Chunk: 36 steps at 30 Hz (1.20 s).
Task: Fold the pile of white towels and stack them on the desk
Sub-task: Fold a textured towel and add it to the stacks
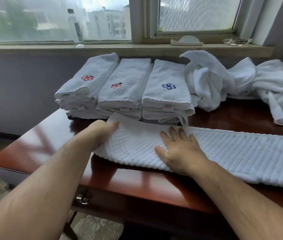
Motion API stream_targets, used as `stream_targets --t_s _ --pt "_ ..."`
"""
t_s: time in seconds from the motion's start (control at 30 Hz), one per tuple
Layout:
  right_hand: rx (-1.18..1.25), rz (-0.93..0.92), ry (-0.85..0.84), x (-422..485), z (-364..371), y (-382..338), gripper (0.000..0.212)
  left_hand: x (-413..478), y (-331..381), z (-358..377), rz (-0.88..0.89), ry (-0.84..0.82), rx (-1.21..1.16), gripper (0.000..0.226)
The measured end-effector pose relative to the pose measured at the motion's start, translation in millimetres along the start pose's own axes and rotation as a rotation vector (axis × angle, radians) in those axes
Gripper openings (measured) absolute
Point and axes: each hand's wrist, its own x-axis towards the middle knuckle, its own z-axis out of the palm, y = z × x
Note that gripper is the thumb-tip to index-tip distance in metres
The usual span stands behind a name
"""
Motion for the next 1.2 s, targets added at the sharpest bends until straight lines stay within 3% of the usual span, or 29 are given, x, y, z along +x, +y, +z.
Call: stream_targets --t_s 0.17,0.23,0.3,0.37,0.47,0.53,0.63,0.7,0.77,0.83,0.93,1.07,1.2 --pt "0.124 0.003 -0.012 -3 -17 2 0.057 -34 24 -16 0.011 -0.200 -0.310 0.029" --pt "0.449 0.025 0.066 -4 -35 2 0.047 -52 50 -20 -0.010 -0.380 -0.346 0.027" --pt "0.861 0.067 0.131 -10 -55 2 0.050 -68 81 -17 -0.007 -0.520 -0.303 0.027" --pt "1.218 0.086 0.069 -20 -71 5 0.060 -82 114 -7 0.100 -0.561 -0.253 0.032" --pt "1.523 0.043 -0.060 -35 -88 20 0.089 -94 155 24 0.383 -0.455 0.056 0.032" --pt "1.653 0.066 -0.053 -44 -93 34 0.094 -98 170 52 0.539 -0.404 0.221 0.038" --pt "1.915 0.140 -0.043 -57 -97 57 0.094 -100 173 86 0.621 -0.607 0.205 0.061" --pt "2.128 0.152 -0.103 -69 -94 74 0.092 -97 164 103 0.641 -0.749 0.133 0.064" --pt "2.118 0.259 -0.083 -75 -87 95 0.081 -94 151 119 0.616 -0.851 0.022 0.060" --pt "1.948 0.382 -0.034 -77 -79 113 0.060 -94 141 134 0.583 -0.882 -0.096 0.053" --pt "1.752 0.511 0.064 -79 -71 133 0.035 -93 131 150 0.627 -0.785 -0.207 0.039" --pt "1.565 0.508 0.160 -93 -85 165 0.020 -90 129 162 0.982 -0.413 0.183 0.030" --pt "1.313 0.514 0.342 -118 -118 219 0.014 -98 147 184 1.138 -0.407 0.411 0.043"
